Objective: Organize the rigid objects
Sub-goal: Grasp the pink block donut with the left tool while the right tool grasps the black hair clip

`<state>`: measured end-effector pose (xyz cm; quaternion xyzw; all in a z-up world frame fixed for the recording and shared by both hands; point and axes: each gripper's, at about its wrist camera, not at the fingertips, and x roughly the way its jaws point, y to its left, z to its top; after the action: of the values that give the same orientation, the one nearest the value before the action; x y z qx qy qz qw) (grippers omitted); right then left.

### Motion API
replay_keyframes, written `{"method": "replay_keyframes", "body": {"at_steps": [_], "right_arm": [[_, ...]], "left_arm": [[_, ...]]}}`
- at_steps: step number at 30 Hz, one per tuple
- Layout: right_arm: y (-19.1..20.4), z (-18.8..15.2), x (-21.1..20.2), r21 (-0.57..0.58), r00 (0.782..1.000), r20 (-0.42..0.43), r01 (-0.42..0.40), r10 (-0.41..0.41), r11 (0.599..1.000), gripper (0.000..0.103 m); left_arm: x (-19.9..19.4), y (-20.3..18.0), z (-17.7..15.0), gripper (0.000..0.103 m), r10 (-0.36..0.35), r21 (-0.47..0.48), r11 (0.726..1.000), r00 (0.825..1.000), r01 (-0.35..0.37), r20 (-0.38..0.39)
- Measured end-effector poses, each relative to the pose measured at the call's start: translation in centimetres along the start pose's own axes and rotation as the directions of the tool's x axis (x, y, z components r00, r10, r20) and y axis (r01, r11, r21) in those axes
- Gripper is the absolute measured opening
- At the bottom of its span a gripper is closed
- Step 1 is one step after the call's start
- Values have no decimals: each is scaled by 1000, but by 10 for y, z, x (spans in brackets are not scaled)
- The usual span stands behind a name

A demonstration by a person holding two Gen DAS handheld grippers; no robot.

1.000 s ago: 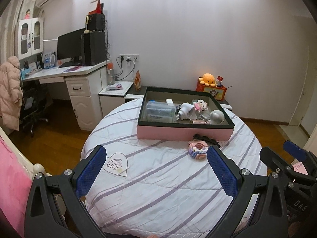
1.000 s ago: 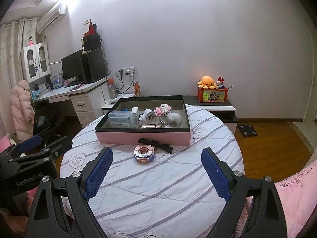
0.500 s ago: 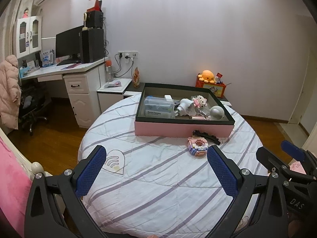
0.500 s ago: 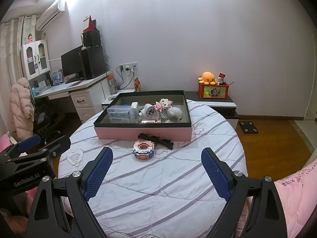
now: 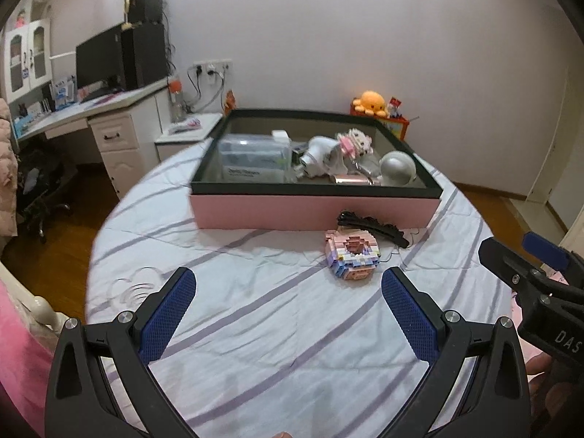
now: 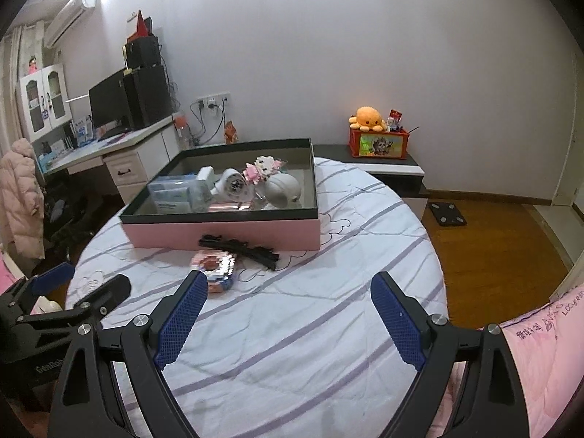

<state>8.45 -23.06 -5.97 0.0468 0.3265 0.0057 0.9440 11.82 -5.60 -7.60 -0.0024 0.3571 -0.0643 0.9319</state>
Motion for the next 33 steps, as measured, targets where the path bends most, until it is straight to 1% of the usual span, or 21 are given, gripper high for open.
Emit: {"method": "replay_keyframes", "body": {"at_steps": [7,11,14,15,16,17,18,20,21,23,24,27,28,30,33], "right_arm": [[-29,10,31,52,999,-37,22,-20,998,92],[-38,12,47,51,998,-60,24,-21,998,92],[-38,14,59,37,996,-83,17,-14,999,92],[-37,14,61,35,996,-88,14,-11,999,92],[-36,14,65,31,995,-95,10,-7,999,92],[-35,14,68,27,995,-102,5,-2,1000,92],[-33,15,71,23,994,-108,-1,3,1000,92],[-29,15,76,16,993,-117,-14,15,1000,92],[-26,15,78,10,992,-122,-23,25,1000,92],[-19,14,83,-5,990,-134,-37,36,999,92],[-15,14,87,-14,989,-145,-45,43,999,92],[-2,12,98,-41,983,-175,-72,64,997,92],[4,11,103,-55,979,-191,-82,71,995,92],[8,11,111,-61,975,-208,-96,81,994,92],[15,12,123,-79,968,-239,-96,74,992,92]], "left_arm": [[54,-29,9,103,-35,36,999,995,39,-96],[83,-40,11,103,-32,44,998,989,38,-144],[107,-39,11,101,-9,36,999,980,16,-197],[114,-36,10,101,-17,22,1000,974,23,-226],[112,-35,12,95,-23,21,999,978,28,-208],[111,-34,13,92,-39,16,999,978,43,-203],[112,-33,13,86,-36,22,999,978,42,-206],[109,-30,12,71,-32,31,999,980,39,-195],[107,-25,12,61,-35,28,999,981,41,-189],[105,-15,12,61,-79,-3,997,978,80,-192],[103,-10,11,60,-89,-10,996,978,89,-188],[97,-3,8,60,-92,-6,996,979,93,-179],[95,0,7,60,-81,-8,997,981,80,-176],[91,8,6,60,-80,-25,997,982,77,-170],[86,15,4,60,-57,-29,998,985,53,-163]]}}
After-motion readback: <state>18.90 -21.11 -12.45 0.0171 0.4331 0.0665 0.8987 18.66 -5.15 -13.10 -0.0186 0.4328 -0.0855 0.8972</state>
